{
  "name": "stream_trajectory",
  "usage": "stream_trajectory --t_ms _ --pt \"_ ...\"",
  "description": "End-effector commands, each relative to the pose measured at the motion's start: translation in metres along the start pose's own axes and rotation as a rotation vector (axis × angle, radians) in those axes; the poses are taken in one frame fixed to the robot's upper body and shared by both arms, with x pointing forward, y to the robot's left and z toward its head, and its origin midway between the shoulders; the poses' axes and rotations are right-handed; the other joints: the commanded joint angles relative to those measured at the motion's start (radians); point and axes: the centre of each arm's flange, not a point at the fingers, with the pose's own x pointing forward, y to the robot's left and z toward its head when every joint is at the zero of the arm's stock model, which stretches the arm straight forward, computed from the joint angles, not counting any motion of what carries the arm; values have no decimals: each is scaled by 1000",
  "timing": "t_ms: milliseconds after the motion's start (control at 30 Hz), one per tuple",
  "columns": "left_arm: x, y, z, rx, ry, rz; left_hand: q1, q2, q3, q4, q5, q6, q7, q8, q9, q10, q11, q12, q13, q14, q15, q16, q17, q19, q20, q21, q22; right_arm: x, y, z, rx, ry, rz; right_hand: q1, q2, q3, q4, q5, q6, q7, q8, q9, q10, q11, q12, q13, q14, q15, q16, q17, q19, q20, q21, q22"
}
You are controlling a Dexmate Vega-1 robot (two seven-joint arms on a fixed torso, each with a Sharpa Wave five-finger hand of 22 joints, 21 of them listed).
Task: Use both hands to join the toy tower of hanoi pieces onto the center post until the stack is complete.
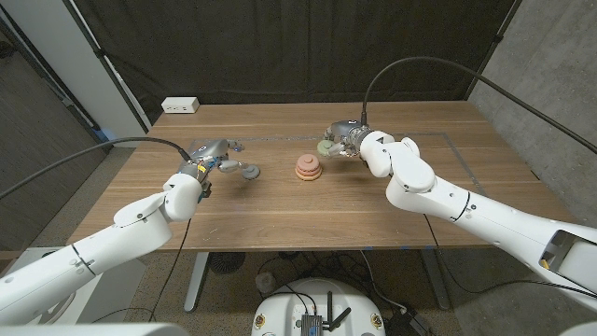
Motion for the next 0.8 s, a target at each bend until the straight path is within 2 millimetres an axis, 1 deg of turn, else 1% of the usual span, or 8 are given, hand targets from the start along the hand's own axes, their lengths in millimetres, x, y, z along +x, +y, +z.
stream_trajectory --t_ms 33,400,467,800 --pt "-3 -1 -1 0 11 4 -5 0 6 0 5 9 -2 -2 2 10 -5 4 4 10 -63 2 1 8 -132 3 1 8 -5 13 -19 -51 7 6 26 27 20 4 19 -10 7 3 64 -54 2 5 6 -1 7 4 5 -48 5 0" --pt "-2 0 -2 1 9 1 -5 0 8 -1 5 11 -3 -2 3 11 -5 4 5 10 -63 1 1 8 -132 4 1 13 -9 22 -30 -74 10 5 26 29 20 6 20 -11 7 3 66 -55 1 8 6 -1 8 3 5 -48 5 0" --pt "-1 0 -2 0 8 1 -5 0 9 0 5 11 -3 -2 3 12 -2 4 5 11 -63 1 1 8 -132 4 1 14 -9 24 -35 -73 9 5 26 30 20 6 21 -11 7 3 67 -54 1 9 5 -1 8 3 5 -48 5 -1" --pt "-2 -1 -3 -1 7 -3 -6 0 10 0 5 12 -2 -3 3 13 -5 3 6 11 -63 0 2 8 -132 4 1 18 -12 31 -39 -88 13 4 26 32 20 7 22 -11 6 3 69 -54 0 12 5 -1 9 3 5 -48 5 -1"
